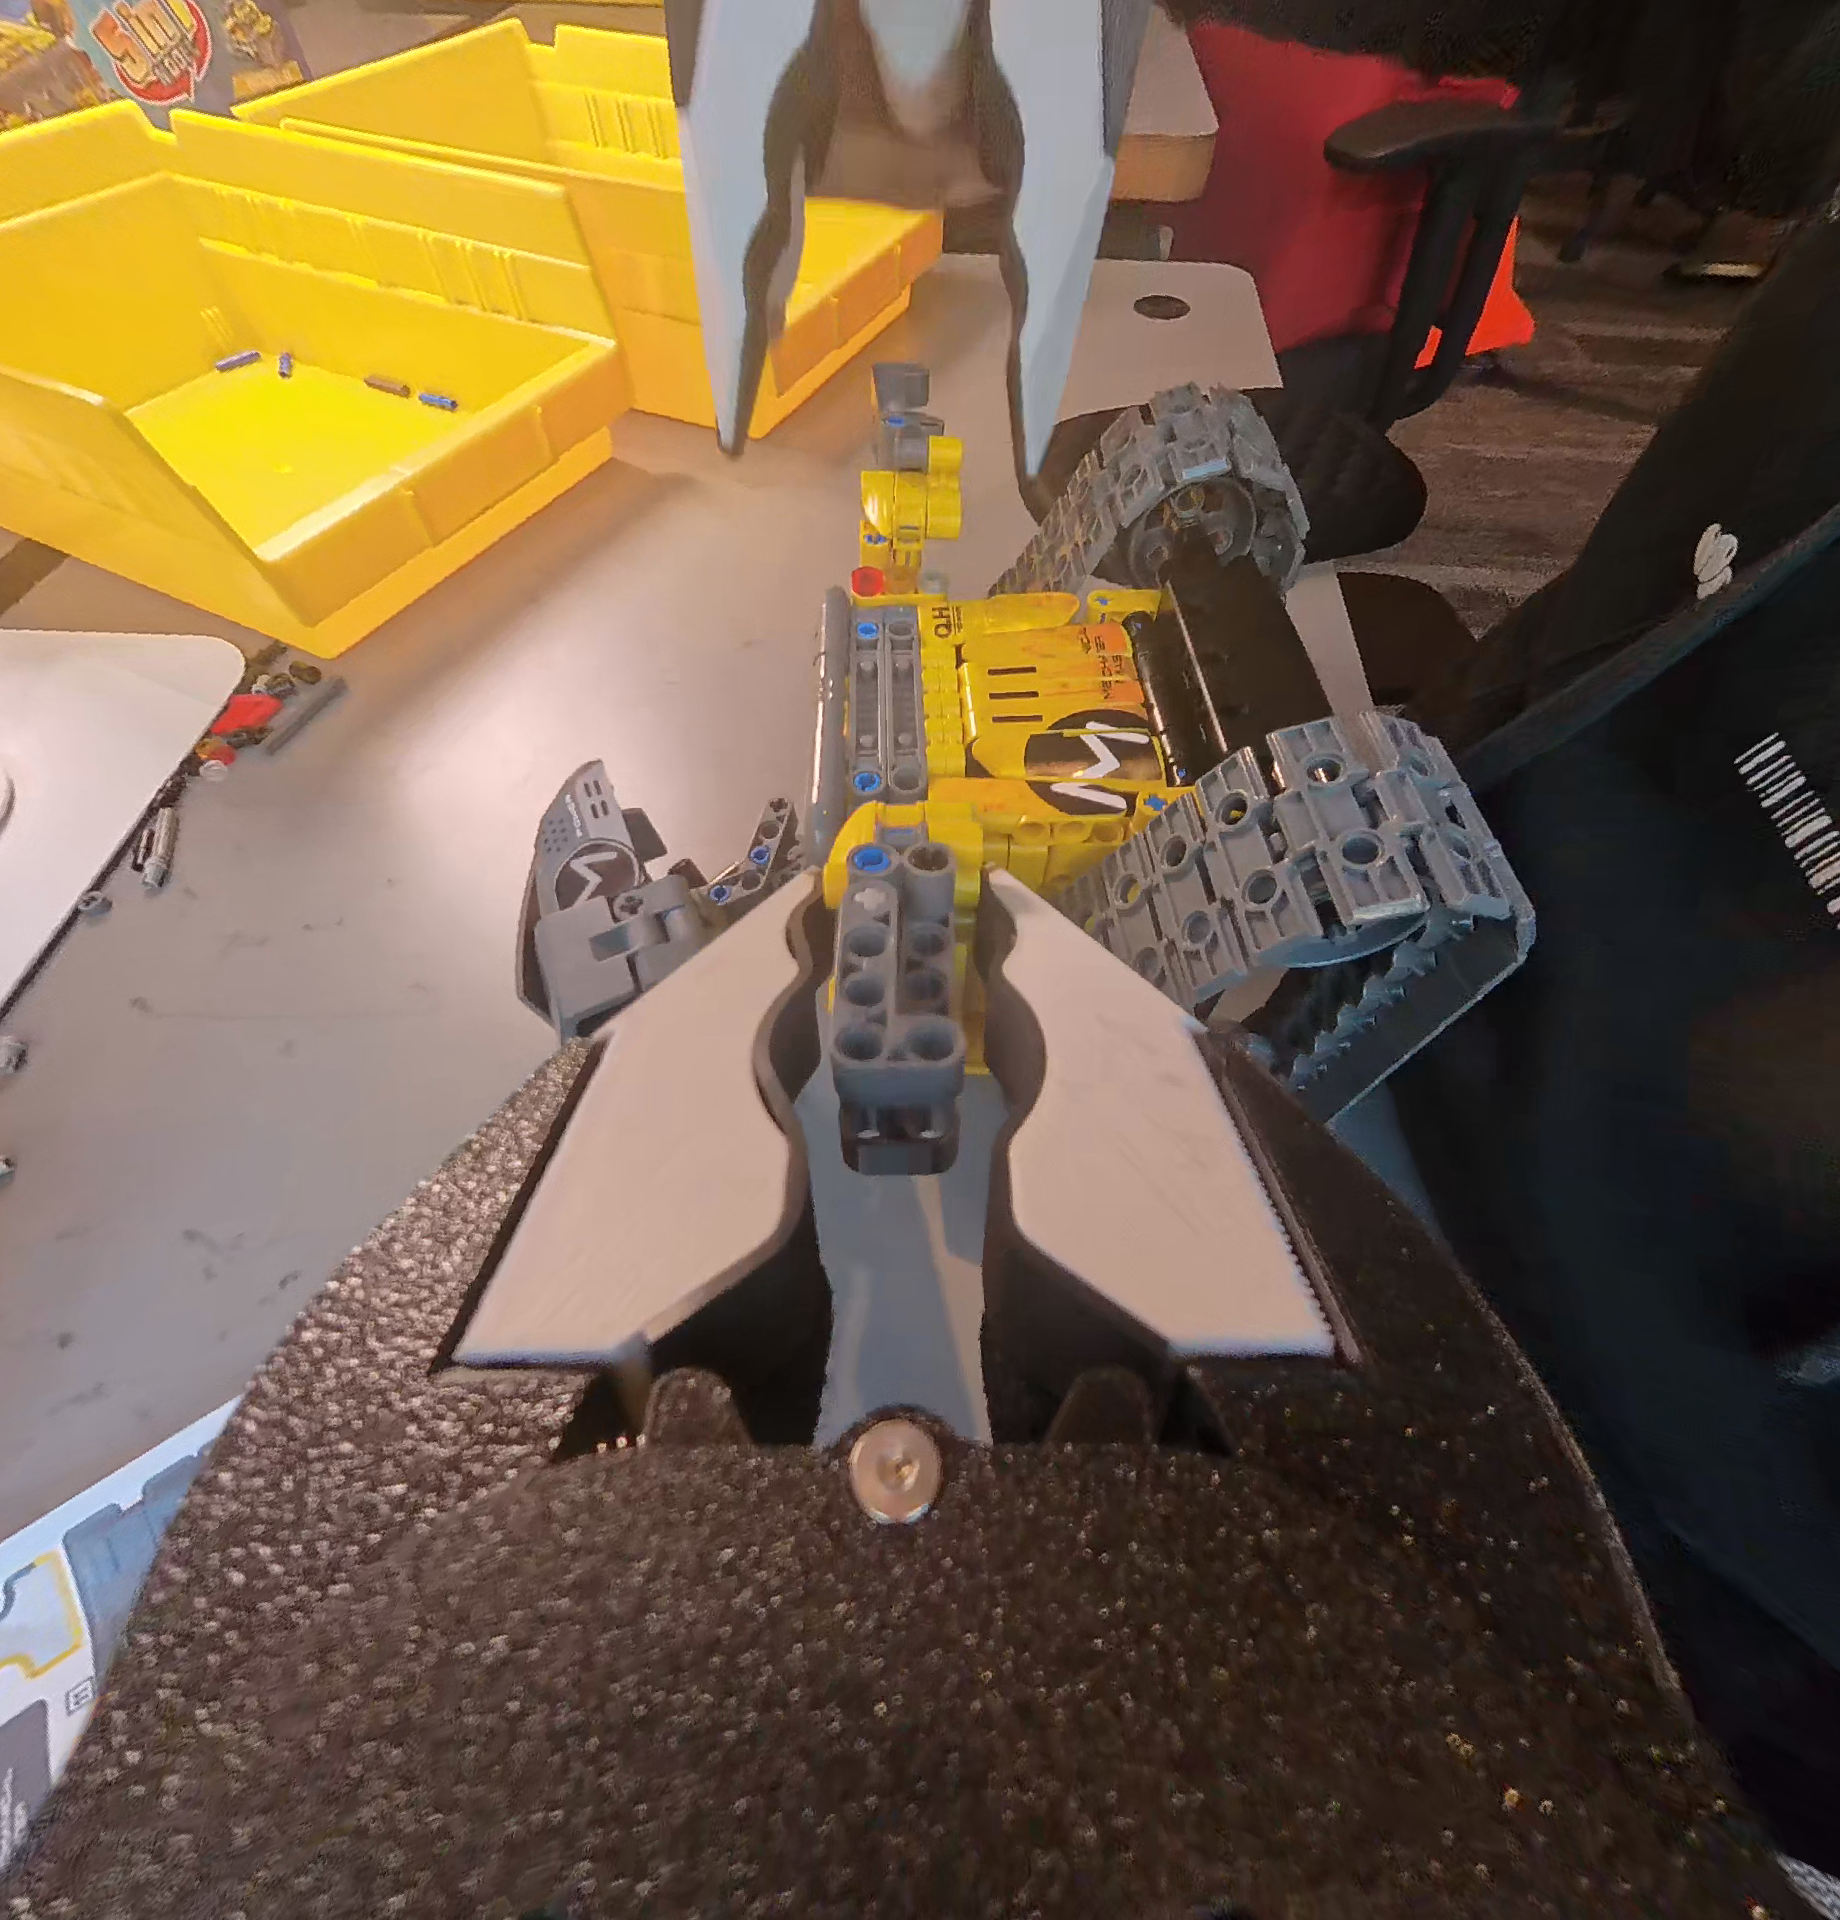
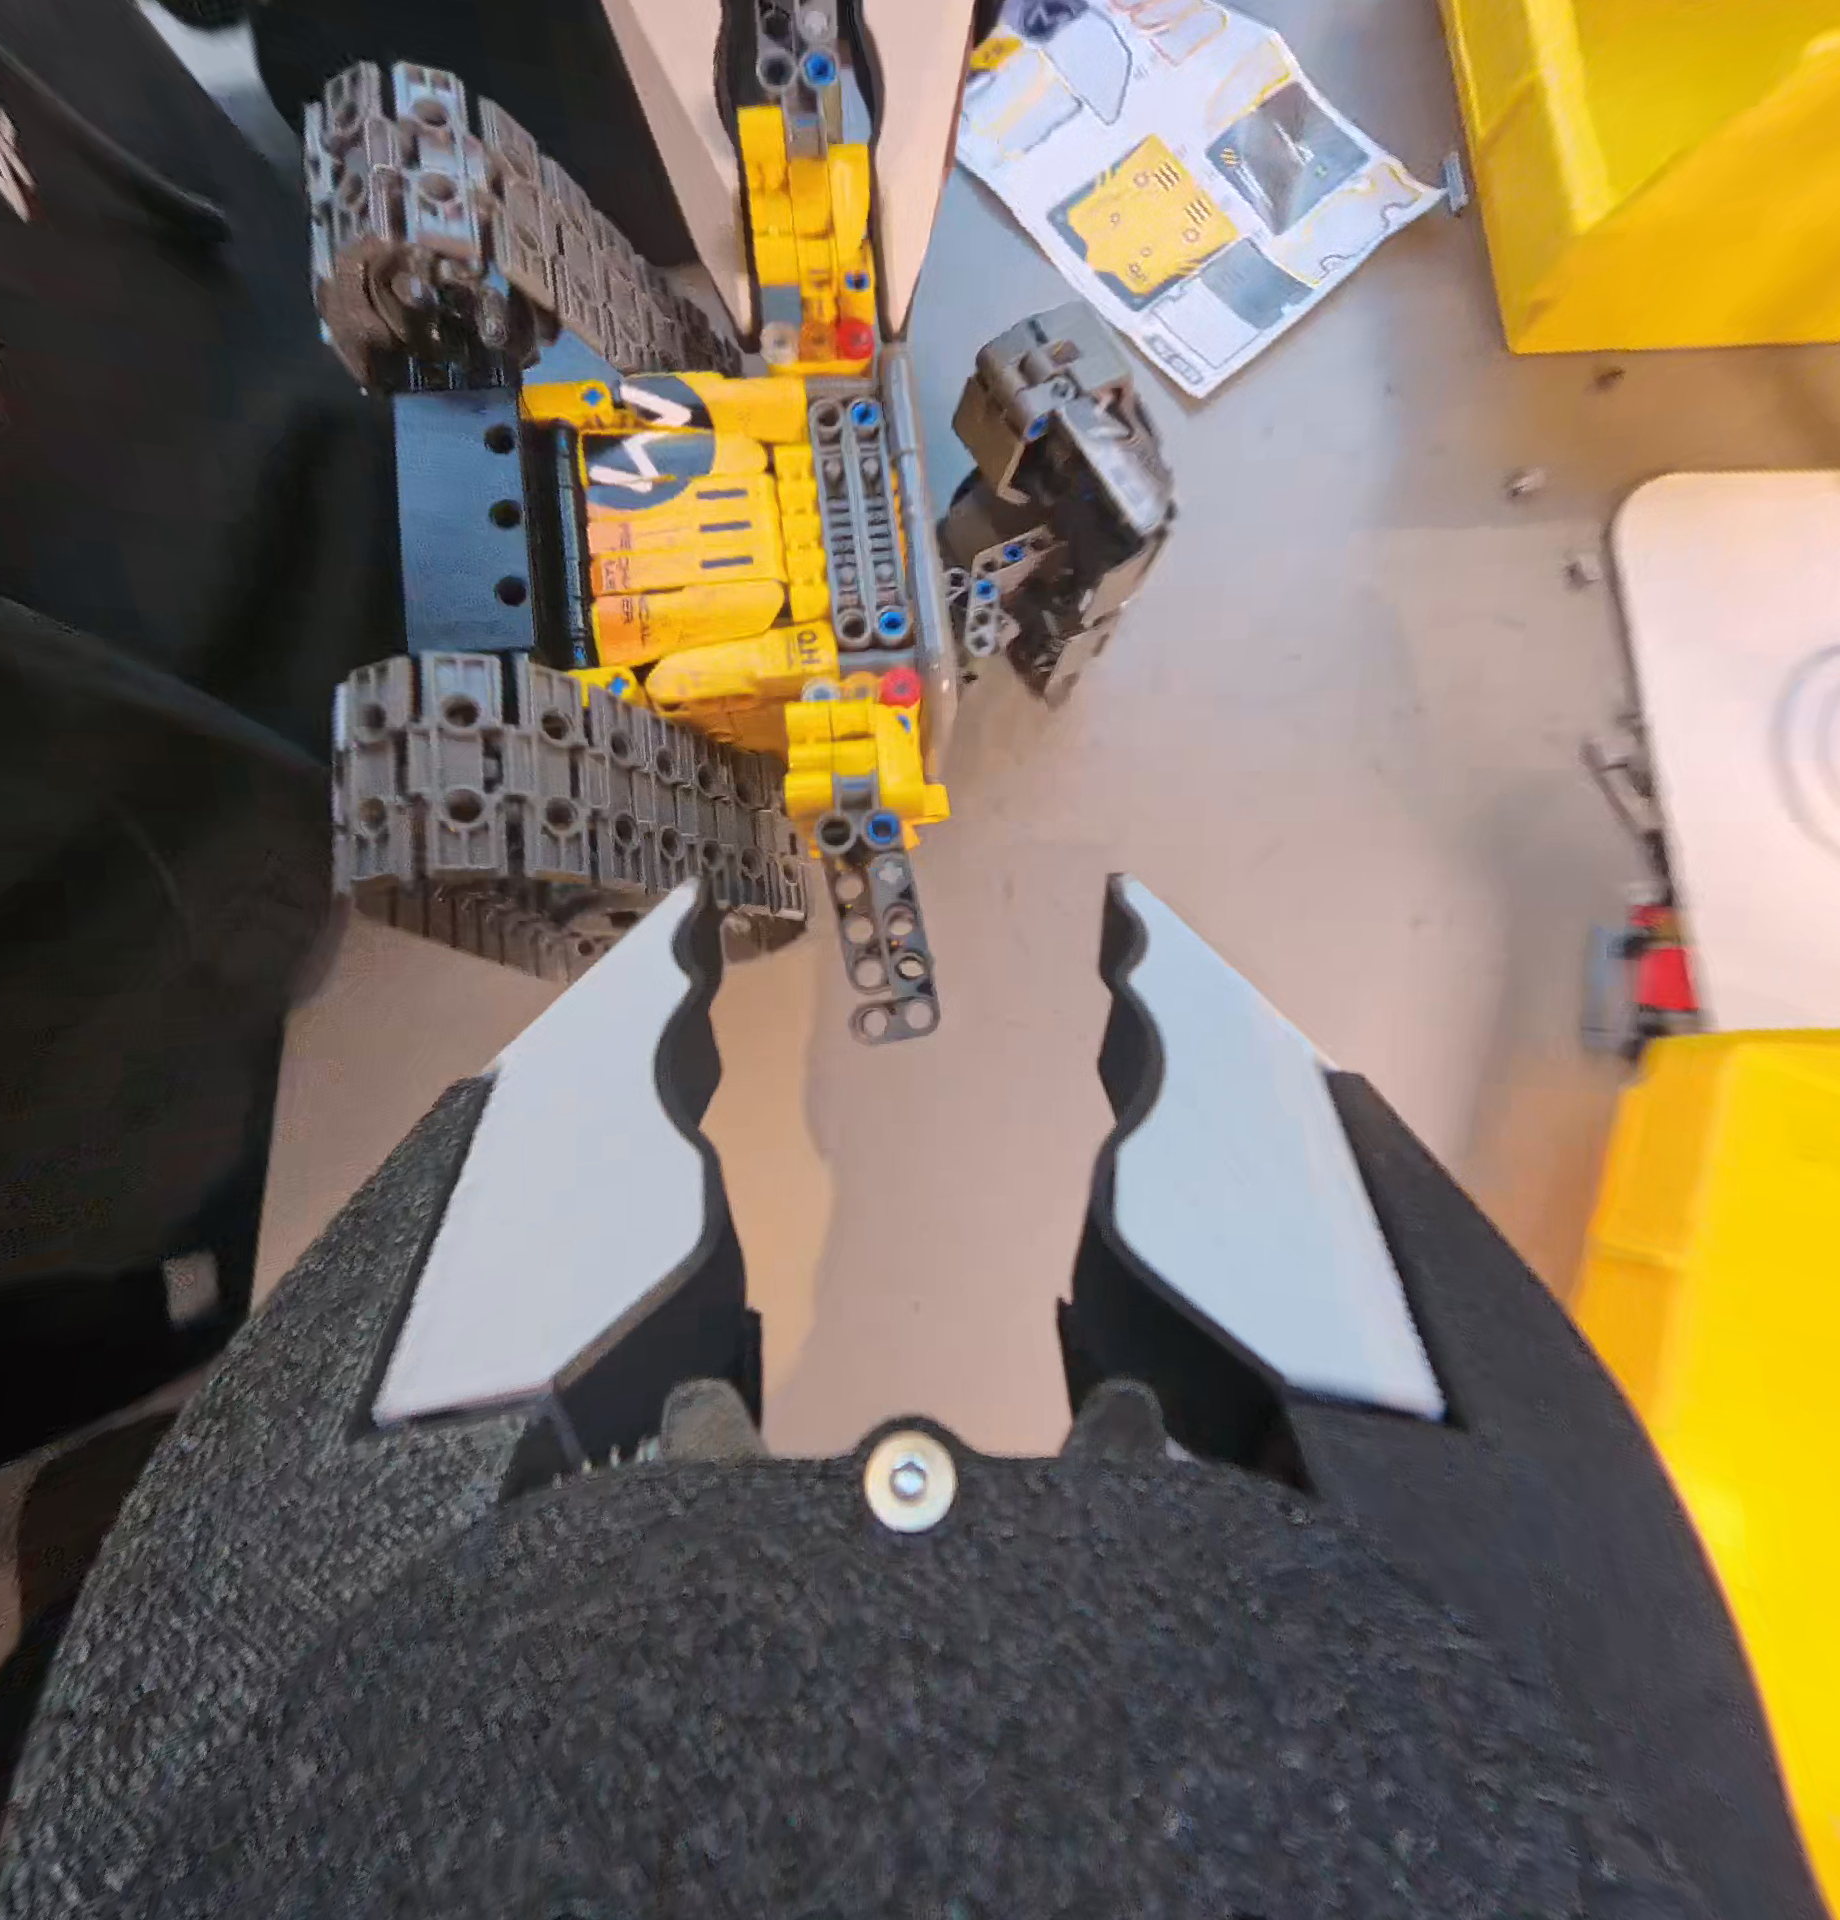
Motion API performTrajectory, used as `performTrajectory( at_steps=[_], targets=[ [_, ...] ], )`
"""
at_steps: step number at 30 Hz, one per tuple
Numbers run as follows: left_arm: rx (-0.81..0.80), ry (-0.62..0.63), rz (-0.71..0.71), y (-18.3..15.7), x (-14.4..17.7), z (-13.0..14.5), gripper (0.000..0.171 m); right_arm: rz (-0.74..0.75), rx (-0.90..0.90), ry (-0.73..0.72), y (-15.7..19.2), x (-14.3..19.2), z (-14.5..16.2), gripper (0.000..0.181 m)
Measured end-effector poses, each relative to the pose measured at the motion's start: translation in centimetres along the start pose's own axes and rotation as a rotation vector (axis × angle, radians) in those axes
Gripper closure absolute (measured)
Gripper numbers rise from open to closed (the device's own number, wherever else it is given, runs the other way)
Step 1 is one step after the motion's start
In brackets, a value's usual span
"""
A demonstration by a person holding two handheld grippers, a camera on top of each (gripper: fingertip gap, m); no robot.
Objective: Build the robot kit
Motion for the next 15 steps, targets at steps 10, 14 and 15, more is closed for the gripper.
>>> performTrajectory(
  at_steps=[10, 14, 15],
  targets=[
    [-0.165, 0.109, -0.172, 4.8, -0.6, -2.8, 0.146, 0.15, 0.033, -0.253, -1.7, -1.7, 0.1, 0.158],
    [-0.446, 0.092, -0.453, 6.9, -0.2, -4.7, 0.145, 0.568, 0.236, -0.242, -2.8, 1.0, -0.8, 0.157],
    [-0.512, 0.09, -0.503, 6.7, -0.4, -4.7, 0.144, 0.655, 0.317, -0.209, -2.4, 0.8, -0.7, 0.156]
  ],
)
Point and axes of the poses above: each gripper's, where its closed fingertips meet, x back along the fingers, z out of its underside, y = z × x across the jaws, the point moved 5 cm from there along x, back along the fingers, and after that the axes turned 7 degrees about y, right-handed, at the moved point
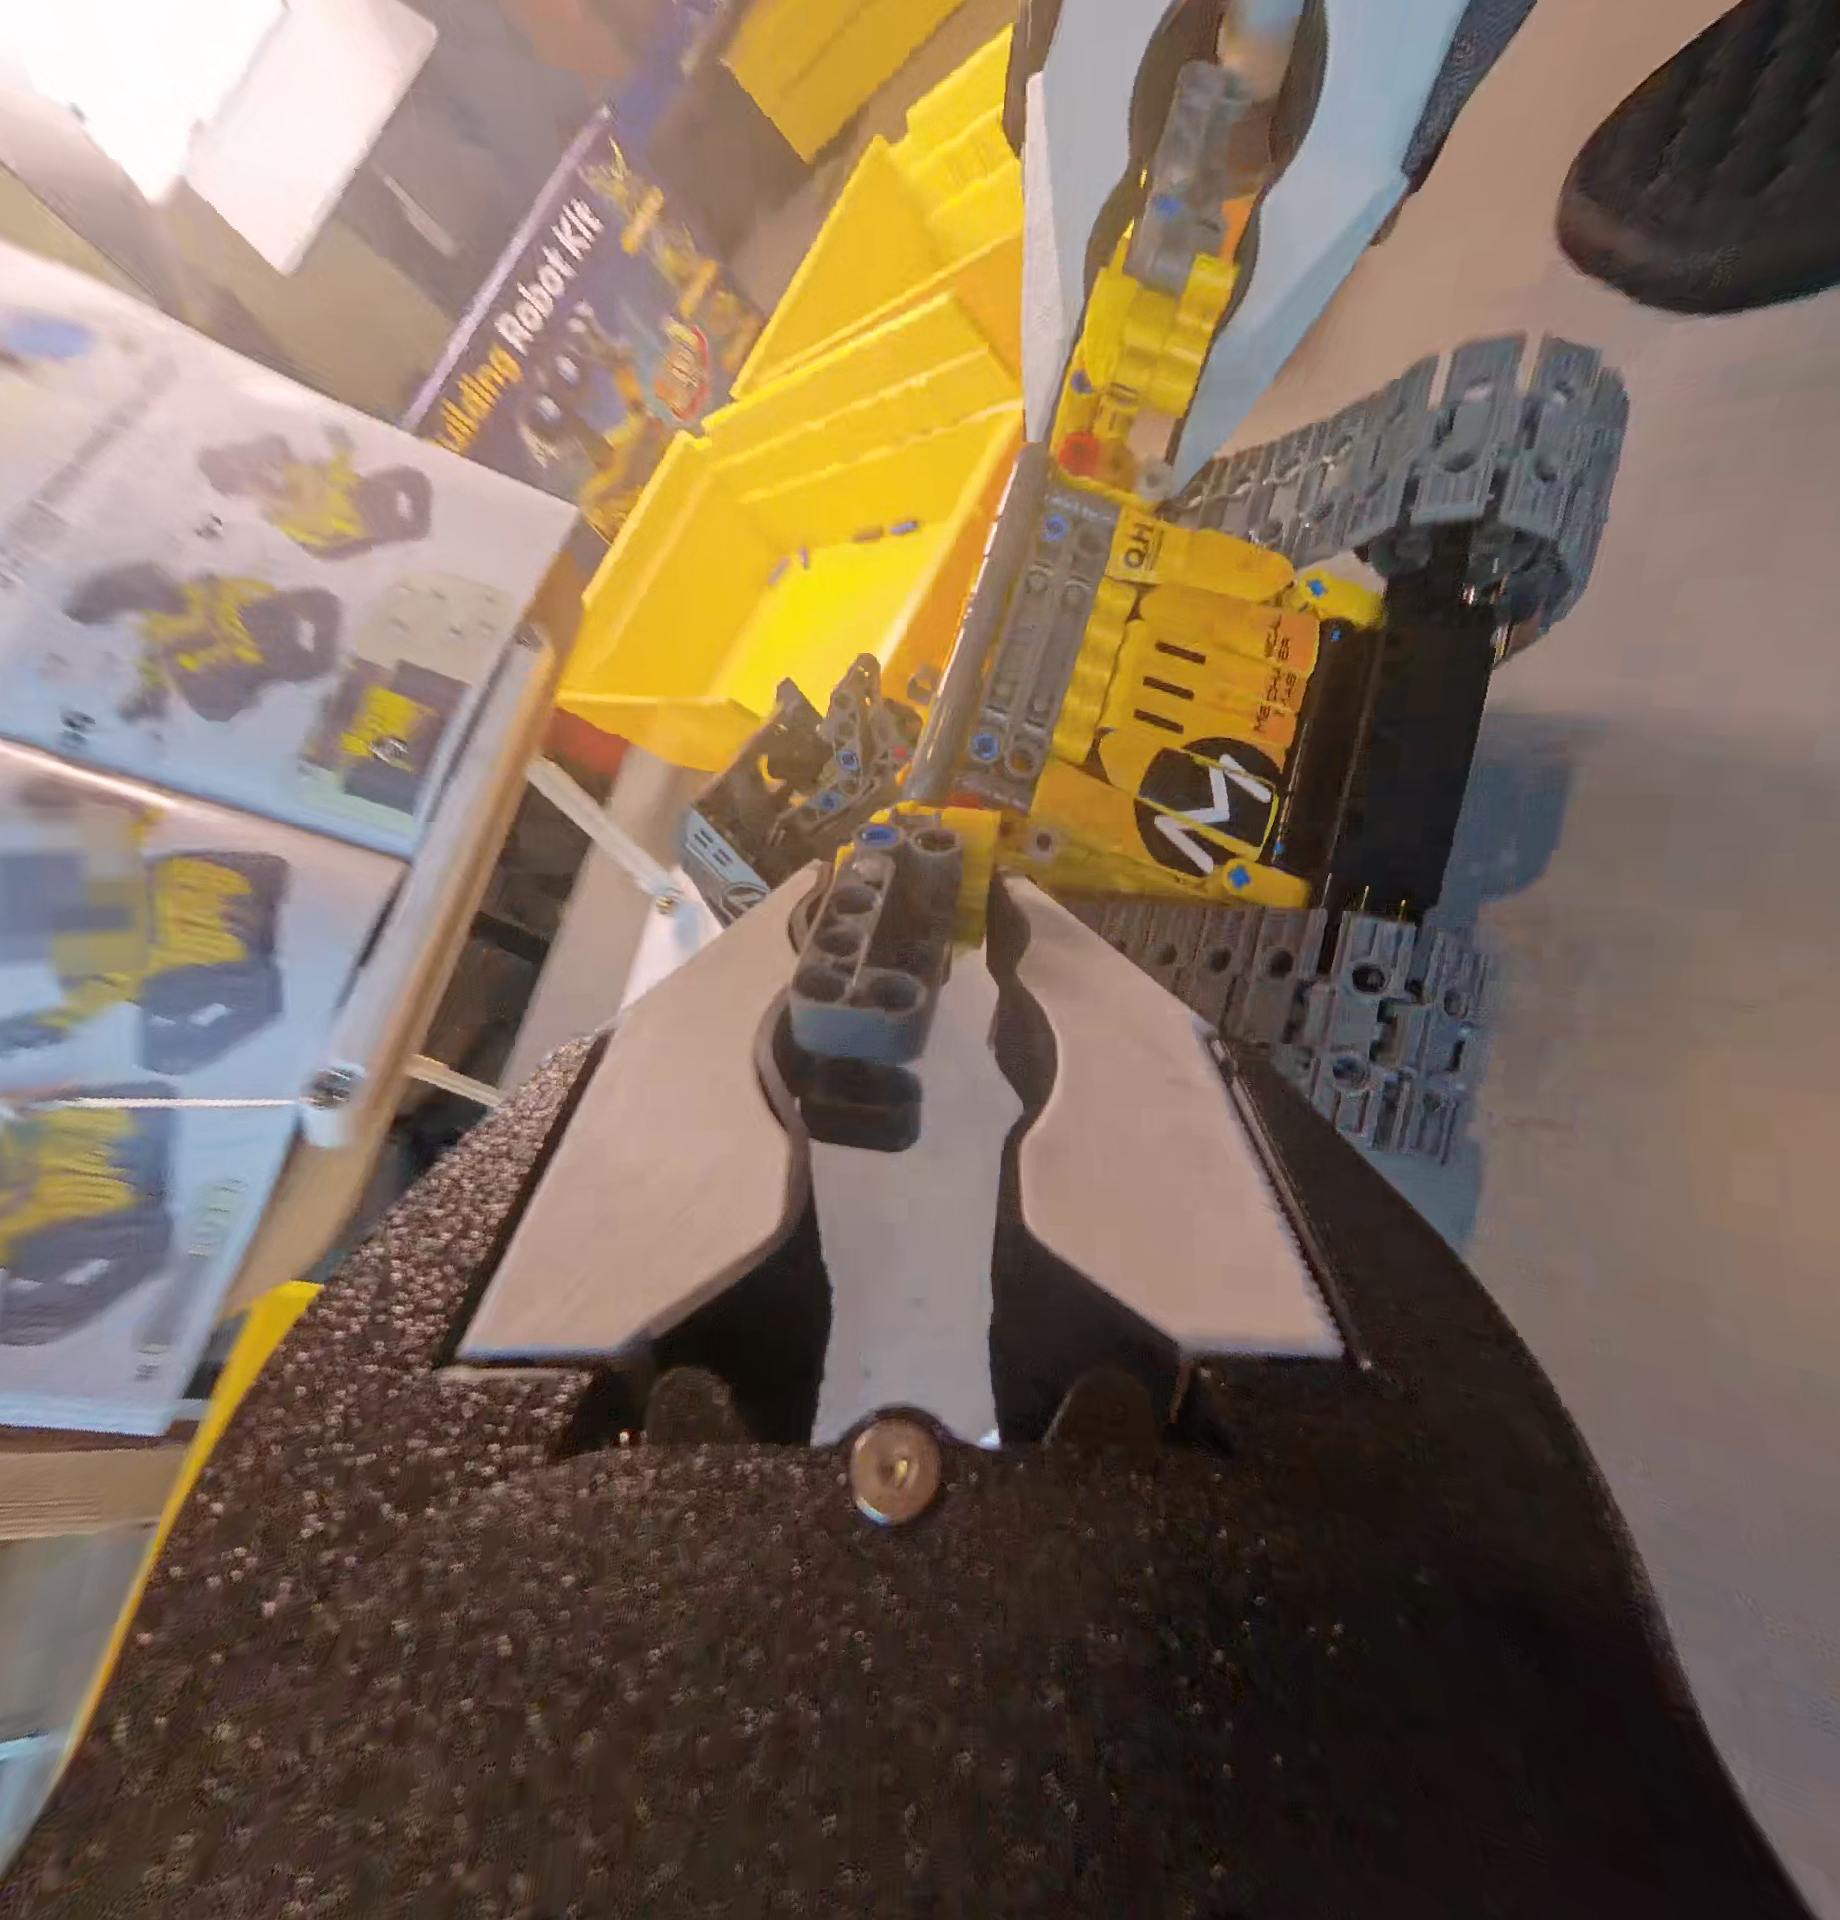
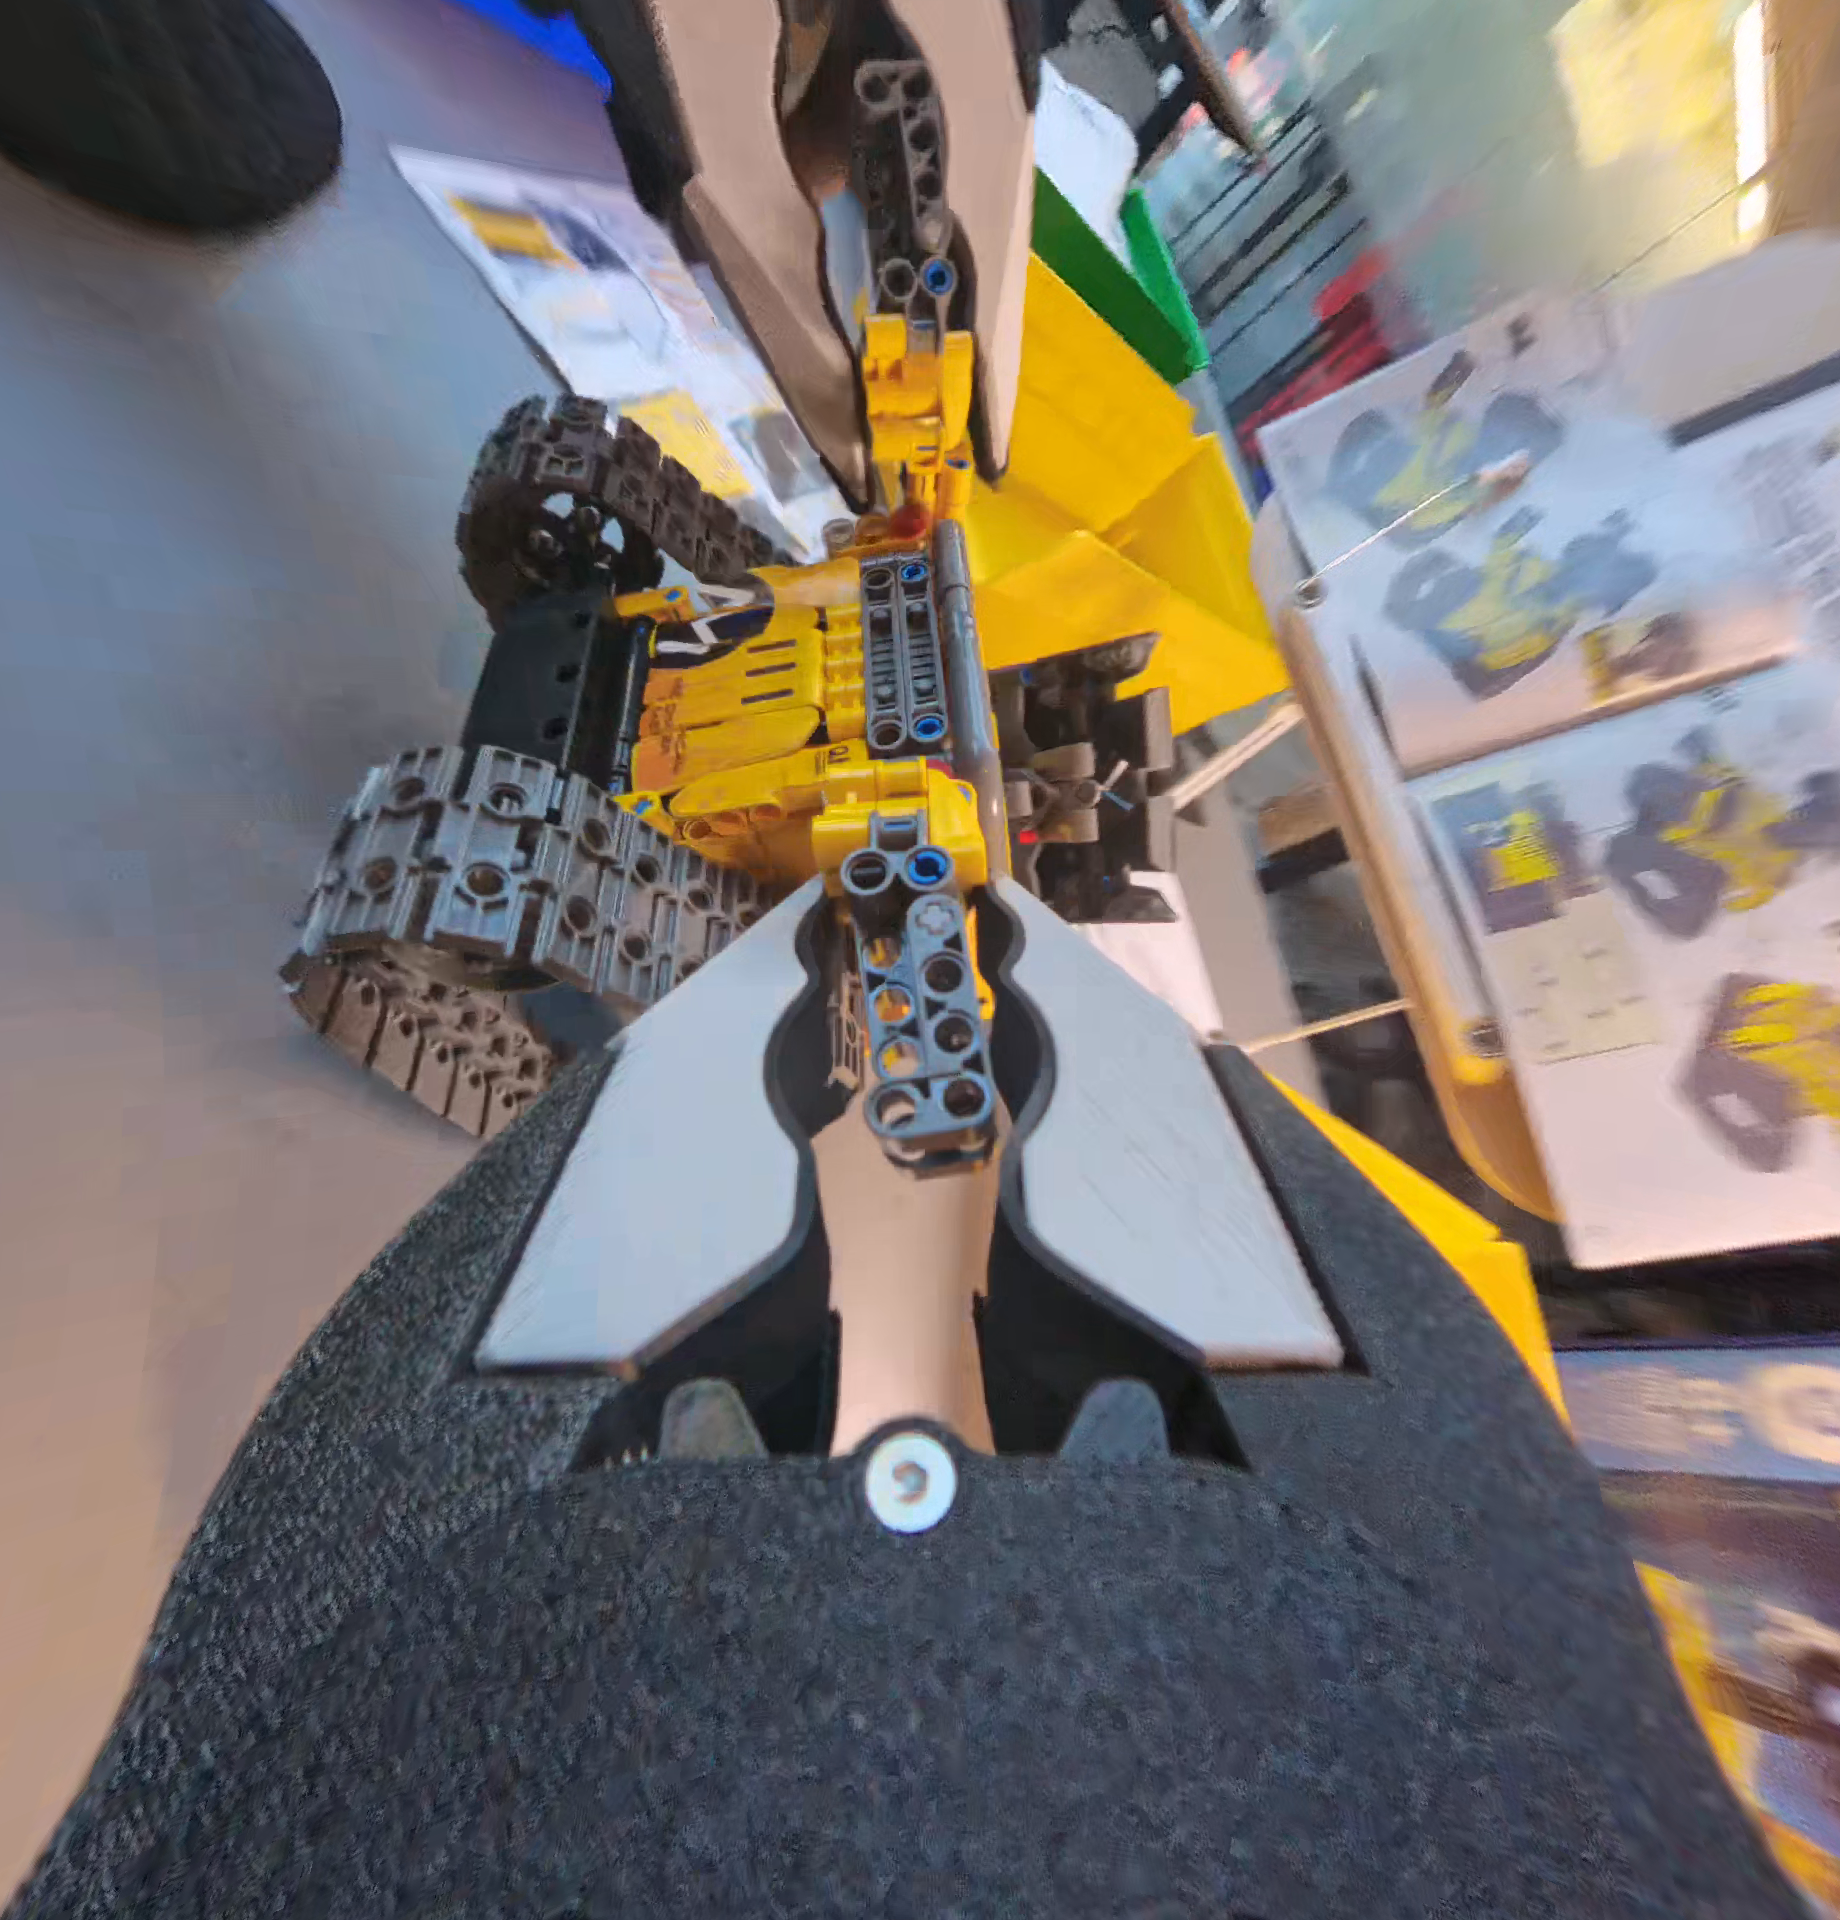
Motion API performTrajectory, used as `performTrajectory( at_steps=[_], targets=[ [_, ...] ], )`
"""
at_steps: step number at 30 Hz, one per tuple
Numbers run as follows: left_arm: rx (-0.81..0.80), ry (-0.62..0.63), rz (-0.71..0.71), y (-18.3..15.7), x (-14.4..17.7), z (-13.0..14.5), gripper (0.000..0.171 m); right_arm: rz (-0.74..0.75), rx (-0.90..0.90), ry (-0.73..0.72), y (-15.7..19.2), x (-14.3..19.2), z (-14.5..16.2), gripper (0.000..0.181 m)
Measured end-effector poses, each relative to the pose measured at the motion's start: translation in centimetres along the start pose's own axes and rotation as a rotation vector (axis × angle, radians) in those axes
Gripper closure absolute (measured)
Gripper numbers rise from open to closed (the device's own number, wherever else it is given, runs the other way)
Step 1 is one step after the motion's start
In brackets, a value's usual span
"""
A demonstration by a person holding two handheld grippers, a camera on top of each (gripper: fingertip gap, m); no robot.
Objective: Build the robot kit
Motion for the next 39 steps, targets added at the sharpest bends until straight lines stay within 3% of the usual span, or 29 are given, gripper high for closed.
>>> performTrajectory(
  at_steps=[4, 7, 9, 12, 15, 18, 22, 25, 26, 28, 29, 31, 35, 37, 39],
  targets=[
    [-0.202, 0.066, -0.163, -3.0, 0.2, 1.7, 0.14, 0.211, 0.263, -0.002, 4.8, 0.4, 0.1, 0.153],
    [-0.123, 0.108, -0.133, -5.1, 0.9, 3.5, 0.139, 0.241, 0.302, -0.011, 8.0, 0.9, -0.7, 0.145],
    [0.029, 0.098, -0.109, -4.9, 1.8, 4.1, 0.137, 0.188, 0.212, -0.033, 8.6, 1.3, -1.2, 0.141],
    [0.339, 0.059, 0.004, -4.4, 3.8, 5.0, 0.115, 0.052, 0.018, -0.079, 8.5, 2.4, -1.7, 0.126],
    [0.572, -0.053, 0.095, -5.1, 5.4, 4.9, 0.115, -0.088, -0.228, -0.145, 7.4, 4.2, -1.1, 0.112],
    [0.656, -0.068, 0.204, -6.7, 4.5, 4.1, 0.112, -0.162, -0.364, -0.121, 6.1, 4.4, 1.3, 0.097],
    [0.58, 0.048, 0.259, -7.1, 0.7, 3.6, 0.106, -0.298, -0.458, -0.099, 5.3, 2.4, 2.6, 0.076],
    [0.546, 0.111, 0.276, -6.4, -1.7, 4.4, 0.116, -0.401, -0.466, -0.112, 5.3, 2.0, 2.5, 0.079],
    [0.532, 0.112, 0.292, -6.0, -2.3, 4.7, 0.123, -0.445, -0.485, -0.124, 5.2, 2.3, 2.4, 0.085],
    [0.535, 0.09, 0.299, -4.7, -3.1, 5.4, 0.12, -0.52, -0.515, -0.187, 5.0, 3.3, 2.0, 0.106],
    [0.572, 0.106, 0.262, -3.6, -3.6, 6.2, 0.114, -0.532, -0.523, -0.217, 4.8, 3.6, 1.9, 0.113],
    [0.61, 0.116, 0.149, -1.5, -4.0, 7.7, 0.13, -0.544, -0.55, -0.282, 4.3, 4.2, 1.7, 0.114],
    [0.776, 0.044, 0.076, 0.8, -1.7, 9.4, 0.125, -0.363, -0.656, -0.352, 2.0, 3.3, 3.7, 0.117],
    [0.843, -0.001, 0.039, 1.3, 0.0, 9.7, 0.132, -0.303, -0.677, -0.284, 2.0, 2.1, 5.3, 0.115],
    [0.864, -0.059, 0.103, 0.6, 1.4, 9.0, 0.136, -0.266, -0.645, -0.194, 2.5, 0.8, 6.1, 0.11]
  ],
)
Point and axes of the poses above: each gripper's, where its closed fingertips meet, x back along the fingers, z out of its underside, y = z × x across the jaws, the point moved 5 cm from there along x, back along the fingers, and after that the axes turned 7 degrees about y, right-handed, at the moved point
